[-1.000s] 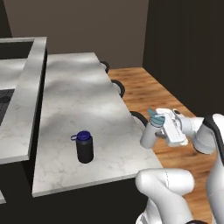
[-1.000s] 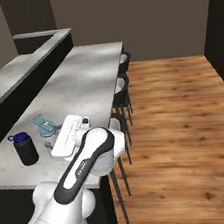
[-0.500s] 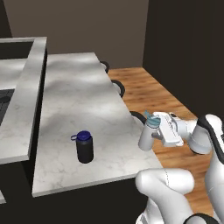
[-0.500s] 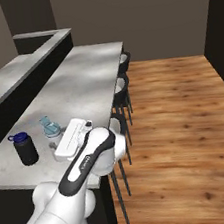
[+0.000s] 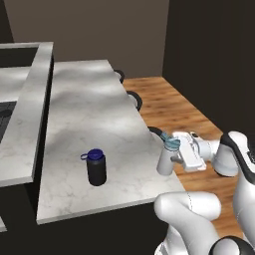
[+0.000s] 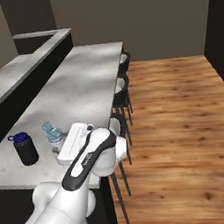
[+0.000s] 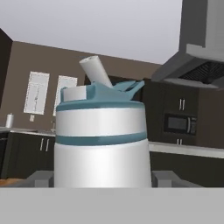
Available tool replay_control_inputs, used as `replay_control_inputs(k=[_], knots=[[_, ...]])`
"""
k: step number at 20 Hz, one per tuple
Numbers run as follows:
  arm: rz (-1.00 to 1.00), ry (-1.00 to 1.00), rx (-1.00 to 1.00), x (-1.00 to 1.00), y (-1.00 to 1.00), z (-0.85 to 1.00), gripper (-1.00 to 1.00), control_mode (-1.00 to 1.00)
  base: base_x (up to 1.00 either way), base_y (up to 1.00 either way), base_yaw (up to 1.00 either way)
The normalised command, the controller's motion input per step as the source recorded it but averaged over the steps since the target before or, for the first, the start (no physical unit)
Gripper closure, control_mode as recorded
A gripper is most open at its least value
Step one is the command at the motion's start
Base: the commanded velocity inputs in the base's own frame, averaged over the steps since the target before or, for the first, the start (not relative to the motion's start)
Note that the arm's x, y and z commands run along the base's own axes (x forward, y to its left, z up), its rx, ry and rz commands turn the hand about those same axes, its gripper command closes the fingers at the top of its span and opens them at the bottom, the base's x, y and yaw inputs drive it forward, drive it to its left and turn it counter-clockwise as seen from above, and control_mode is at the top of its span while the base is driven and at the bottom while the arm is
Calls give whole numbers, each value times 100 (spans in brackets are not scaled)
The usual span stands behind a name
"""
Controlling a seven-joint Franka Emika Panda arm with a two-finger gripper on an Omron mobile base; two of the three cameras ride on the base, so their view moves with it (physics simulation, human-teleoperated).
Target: Move the drinks to the dining counter.
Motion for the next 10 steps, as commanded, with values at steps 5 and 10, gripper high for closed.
replay_control_inputs(k=[5,10], knots=[[0,0,-2,5,0,-24,100,-100,0,0,0],[0,0,0,6,0,-31,100,-100,0,0,0]])
